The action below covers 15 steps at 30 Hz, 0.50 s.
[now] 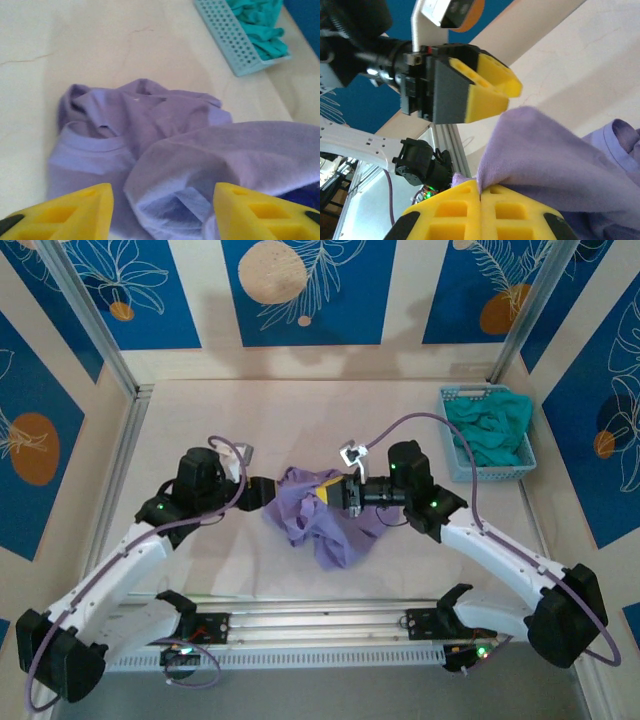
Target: Fold the inside-out t-shirt
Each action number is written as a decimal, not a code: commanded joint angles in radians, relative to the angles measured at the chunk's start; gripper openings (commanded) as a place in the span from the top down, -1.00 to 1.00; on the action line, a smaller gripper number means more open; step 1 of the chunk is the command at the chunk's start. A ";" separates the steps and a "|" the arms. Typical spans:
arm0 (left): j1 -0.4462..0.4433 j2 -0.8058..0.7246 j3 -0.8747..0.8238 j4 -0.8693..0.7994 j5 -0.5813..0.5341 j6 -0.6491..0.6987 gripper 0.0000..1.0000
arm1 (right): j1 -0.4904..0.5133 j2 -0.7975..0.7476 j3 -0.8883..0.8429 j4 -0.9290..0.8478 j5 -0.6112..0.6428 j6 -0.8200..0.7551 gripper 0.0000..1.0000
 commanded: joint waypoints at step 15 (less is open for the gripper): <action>-0.223 0.133 0.115 -0.035 -0.070 0.200 -0.32 | -0.038 -0.013 0.018 -0.108 -0.057 -0.152 1.00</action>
